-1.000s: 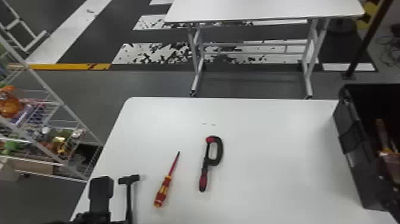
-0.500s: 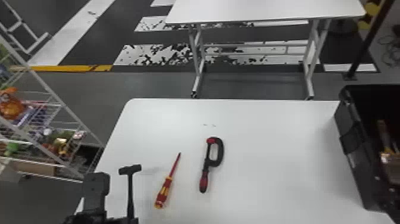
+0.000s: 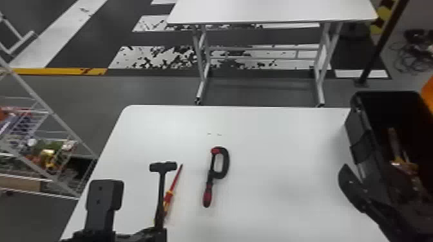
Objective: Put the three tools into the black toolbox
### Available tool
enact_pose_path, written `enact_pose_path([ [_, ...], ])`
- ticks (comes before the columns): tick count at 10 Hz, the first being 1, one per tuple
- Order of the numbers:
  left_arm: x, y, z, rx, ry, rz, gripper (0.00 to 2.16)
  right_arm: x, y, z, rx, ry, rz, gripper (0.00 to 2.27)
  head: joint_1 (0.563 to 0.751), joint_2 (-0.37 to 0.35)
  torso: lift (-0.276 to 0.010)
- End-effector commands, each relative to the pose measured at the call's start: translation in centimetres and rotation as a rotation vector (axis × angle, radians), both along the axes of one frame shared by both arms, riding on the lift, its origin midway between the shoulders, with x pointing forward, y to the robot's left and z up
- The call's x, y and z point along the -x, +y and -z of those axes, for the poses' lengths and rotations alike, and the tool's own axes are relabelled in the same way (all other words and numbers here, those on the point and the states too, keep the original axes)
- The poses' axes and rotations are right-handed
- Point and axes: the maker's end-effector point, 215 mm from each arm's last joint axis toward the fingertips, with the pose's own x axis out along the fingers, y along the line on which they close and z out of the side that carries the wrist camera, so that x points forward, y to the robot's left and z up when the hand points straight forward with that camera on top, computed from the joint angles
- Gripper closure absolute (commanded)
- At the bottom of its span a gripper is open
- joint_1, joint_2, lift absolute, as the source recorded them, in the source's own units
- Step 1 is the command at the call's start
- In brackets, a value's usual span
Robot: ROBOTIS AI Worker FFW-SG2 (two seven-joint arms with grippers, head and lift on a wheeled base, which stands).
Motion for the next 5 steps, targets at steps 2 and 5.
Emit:
enact_pose_path([
  [2, 0.1, -6.1, -1.9, 0.217, -0.024, 0.126, 2.14, 0.2, 1.8, 0.3, -0.021, 0.050, -0.050, 0.16, 0.695, 0.063, -0.051],
  [5, 0.7, -11.8, -4.4, 0.713, 0.001, 0.216, 2.14, 0.4, 2.8, 0.9, -0.019, 0.104, -0.087, 0.16, 0.695, -0.121, -0.051],
])
